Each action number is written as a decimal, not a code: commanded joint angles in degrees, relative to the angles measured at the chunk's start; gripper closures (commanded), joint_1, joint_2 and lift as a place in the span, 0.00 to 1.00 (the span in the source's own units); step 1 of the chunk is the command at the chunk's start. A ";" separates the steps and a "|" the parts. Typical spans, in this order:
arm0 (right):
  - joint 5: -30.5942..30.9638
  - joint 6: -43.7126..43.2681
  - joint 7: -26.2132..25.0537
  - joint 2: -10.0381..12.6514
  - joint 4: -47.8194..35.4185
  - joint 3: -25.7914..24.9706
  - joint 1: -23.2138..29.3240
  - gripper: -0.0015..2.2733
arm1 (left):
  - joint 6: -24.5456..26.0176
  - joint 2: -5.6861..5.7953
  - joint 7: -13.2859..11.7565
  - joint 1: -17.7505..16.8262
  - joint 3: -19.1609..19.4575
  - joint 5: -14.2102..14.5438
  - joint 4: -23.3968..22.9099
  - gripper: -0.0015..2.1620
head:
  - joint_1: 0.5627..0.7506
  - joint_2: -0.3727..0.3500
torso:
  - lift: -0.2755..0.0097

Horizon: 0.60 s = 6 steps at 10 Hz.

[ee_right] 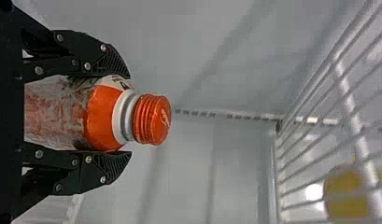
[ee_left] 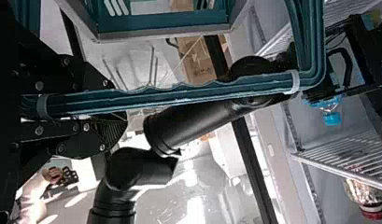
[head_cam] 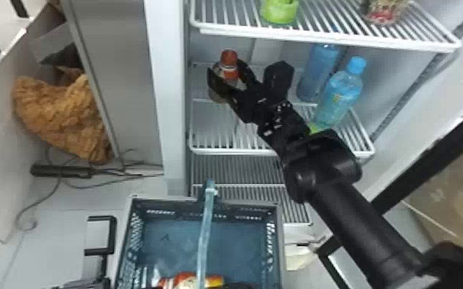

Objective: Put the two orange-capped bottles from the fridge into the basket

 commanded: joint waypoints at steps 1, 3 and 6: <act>4.00 1.58 0.78 -0.50 -7.32 -3.15 4.61 0.35 | -0.04 -0.06 0.00 0.28 0.21 0.05 0.00 0.56 | 0.70 0.34 | 0.14; 7.09 3.26 1.39 -0.67 -17.87 -8.41 11.50 0.35 | -0.04 -0.06 0.00 0.56 0.32 0.05 0.00 0.56 | 0.70 0.33 | 0.14; 8.12 7.62 4.03 -1.03 -29.40 -13.21 18.95 0.35 | -0.04 -0.14 -0.18 0.98 0.67 0.16 -0.14 0.56 | 0.70 0.28 | 0.14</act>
